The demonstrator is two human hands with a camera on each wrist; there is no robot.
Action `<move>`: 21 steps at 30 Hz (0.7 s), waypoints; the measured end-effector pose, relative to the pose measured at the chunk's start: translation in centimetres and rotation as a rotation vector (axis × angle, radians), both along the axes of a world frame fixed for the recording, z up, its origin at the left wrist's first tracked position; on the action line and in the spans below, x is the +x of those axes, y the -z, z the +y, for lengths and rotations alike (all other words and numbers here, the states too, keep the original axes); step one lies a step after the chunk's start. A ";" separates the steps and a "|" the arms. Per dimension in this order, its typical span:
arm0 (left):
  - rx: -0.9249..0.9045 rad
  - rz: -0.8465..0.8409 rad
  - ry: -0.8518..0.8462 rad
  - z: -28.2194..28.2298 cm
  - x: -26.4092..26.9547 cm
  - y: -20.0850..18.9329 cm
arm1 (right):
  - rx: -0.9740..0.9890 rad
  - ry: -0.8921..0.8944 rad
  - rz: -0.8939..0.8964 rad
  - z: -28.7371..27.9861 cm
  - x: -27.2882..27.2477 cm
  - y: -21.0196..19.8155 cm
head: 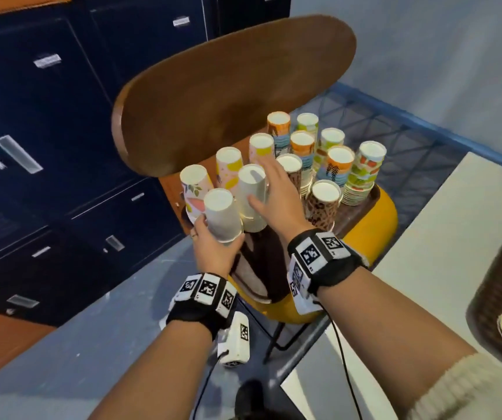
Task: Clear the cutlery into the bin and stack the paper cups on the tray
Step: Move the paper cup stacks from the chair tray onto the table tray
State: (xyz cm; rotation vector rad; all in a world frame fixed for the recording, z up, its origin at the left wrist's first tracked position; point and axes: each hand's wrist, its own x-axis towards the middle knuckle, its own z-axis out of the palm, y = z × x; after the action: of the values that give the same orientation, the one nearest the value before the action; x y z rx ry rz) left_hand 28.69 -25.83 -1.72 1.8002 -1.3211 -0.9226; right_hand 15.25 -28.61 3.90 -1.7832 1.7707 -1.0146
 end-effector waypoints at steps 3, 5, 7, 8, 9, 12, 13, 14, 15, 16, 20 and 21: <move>0.021 -0.005 0.031 -0.8 0.4 0.2 | -0.001 0.006 -0.004 -0.9 0.4 1.1; 0.054 0.006 0.042 -1.2 0.5 0.3 | -0.018 0.026 0.000 -1.2 0.5 1.6; 0.087 0.018 0.065 -1.5 0.5 0.3 | -0.015 0.054 -0.011 -1.2 0.5 1.8; 0.102 0.019 0.080 -1.7 0.5 0.3 | -0.010 0.067 -0.043 -1.1 0.6 1.9; 0.114 0.015 0.094 -1.8 0.6 0.3 | -0.012 0.082 -0.086 -0.9 0.7 1.9; 0.148 0.006 0.147 -2.2 1.1 0.1 | -0.043 0.157 -0.167 0.3 0.9 2.3; 0.158 0.003 0.163 -2.3 1.2 0.0 | -0.055 0.188 -0.170 0.8 0.9 2.6; 0.167 -0.003 0.177 -2.3 1.3 0.0 | -0.067 0.225 -0.166 1.3 0.8 3.0; 0.174 -0.012 0.190 -2.4 1.3 -0.1 | -0.084 0.264 -0.158 1.8 0.7 3.3; 0.179 -0.021 0.204 -2.5 1.3 -0.1 | -0.104 0.301 -0.151 2.3 0.6 3.6; 0.176 -0.058 0.274 -2.5 1.1 0.1 | -0.125 0.377 -0.195 3.7 0.6 4.1; 0.180 -0.073 0.292 -2.4 1.1 0.1 | -0.123 0.387 -0.211 3.9 0.6 4.1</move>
State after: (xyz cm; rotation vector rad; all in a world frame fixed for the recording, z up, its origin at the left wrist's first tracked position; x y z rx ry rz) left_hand 29.83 -28.26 -1.86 1.8190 -1.6221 -1.1734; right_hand 15.83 -24.72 -0.23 -1.3623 1.9944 -1.4327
